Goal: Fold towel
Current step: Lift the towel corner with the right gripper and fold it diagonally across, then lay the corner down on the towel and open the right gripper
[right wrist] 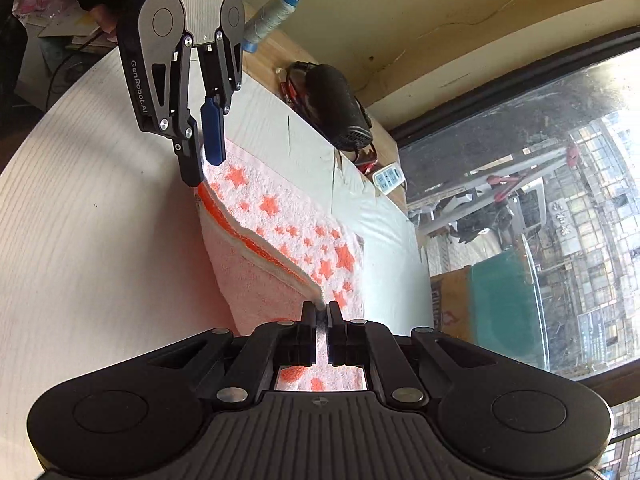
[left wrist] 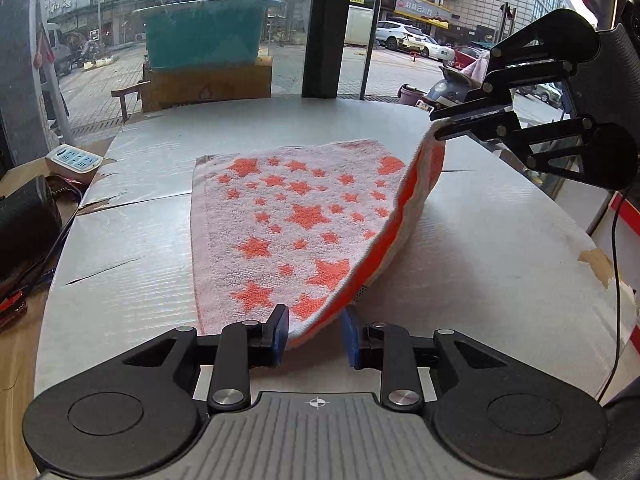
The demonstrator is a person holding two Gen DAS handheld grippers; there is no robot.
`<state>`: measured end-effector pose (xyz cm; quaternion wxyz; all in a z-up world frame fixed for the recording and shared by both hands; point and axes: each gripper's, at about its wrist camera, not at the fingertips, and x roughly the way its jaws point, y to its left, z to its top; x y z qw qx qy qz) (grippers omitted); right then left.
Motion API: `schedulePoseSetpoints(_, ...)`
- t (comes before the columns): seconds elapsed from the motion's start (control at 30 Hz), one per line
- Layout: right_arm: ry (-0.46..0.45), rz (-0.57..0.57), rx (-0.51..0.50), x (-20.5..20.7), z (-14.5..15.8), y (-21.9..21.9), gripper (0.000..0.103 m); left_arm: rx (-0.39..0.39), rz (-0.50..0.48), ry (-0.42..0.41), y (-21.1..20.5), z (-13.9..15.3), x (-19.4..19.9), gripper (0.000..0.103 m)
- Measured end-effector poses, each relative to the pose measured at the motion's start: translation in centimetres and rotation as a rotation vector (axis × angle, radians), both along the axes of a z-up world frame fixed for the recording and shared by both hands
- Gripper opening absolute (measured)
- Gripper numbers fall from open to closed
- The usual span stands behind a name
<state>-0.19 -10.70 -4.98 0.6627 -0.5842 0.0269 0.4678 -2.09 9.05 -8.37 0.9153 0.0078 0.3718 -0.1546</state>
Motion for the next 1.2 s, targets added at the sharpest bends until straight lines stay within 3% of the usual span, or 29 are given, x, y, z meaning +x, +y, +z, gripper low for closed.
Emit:
schedulePoseSetpoints(0.23,-0.046,-0.026,0.07,3.1,1.6,3.6,0.005,-0.016,0.02,-0.005,1.2,0.2,0.4,0.038)
schedulePoseSetpoints(0.53,-0.041,-0.041,0.1,7.9,1.8,8.6,0.005,-0.048,0.049,-0.027,2.1,0.9,1.7,0.043)
schedulePoseSetpoints(0.9,0.048,-0.038,0.03,13.5,-1.5,14.5,0.005,-0.053,0.068,0.013,1.8,0.3,3.0,0.043)
schedulePoseSetpoints(1.2,0.101,-0.027,0.001,15.4,-3.5,17.0,0.005,-0.012,0.081,0.036,1.2,0.3,3.3,0.043)
